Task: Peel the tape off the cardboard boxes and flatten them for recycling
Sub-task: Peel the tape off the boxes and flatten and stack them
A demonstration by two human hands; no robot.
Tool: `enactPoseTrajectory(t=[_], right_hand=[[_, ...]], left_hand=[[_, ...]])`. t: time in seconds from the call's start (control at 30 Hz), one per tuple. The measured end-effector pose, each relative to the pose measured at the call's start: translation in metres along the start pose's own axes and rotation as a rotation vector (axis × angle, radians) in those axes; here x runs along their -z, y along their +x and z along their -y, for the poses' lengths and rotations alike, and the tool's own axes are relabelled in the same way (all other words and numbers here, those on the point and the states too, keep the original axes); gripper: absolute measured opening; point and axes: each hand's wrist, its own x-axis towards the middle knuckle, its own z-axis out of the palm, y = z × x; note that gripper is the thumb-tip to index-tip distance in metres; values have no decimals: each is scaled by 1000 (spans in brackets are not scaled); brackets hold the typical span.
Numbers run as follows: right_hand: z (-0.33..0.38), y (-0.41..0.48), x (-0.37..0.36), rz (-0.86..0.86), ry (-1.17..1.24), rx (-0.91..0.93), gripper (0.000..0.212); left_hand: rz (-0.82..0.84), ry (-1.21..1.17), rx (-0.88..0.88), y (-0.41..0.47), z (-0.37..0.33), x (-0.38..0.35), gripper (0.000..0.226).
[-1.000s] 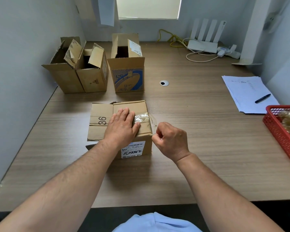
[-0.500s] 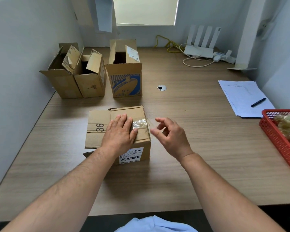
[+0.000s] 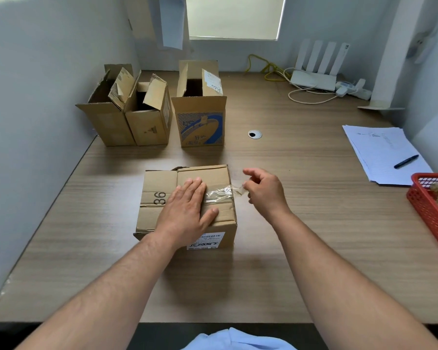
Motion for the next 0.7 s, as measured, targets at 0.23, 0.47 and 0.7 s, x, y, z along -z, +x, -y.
enactPoseTrajectory(t=[0.23,0.47,0.7], right_hand=[[1,4,6,48,528,-192,33],[-3,6,9,105,802,-319,28],[10,19,20,38,230,93,5]], left_hand=[[33,-100,16,4,1,13,104],[12,-38,73,9,5,8,115],[44,-7,92,17,9,7,122]])
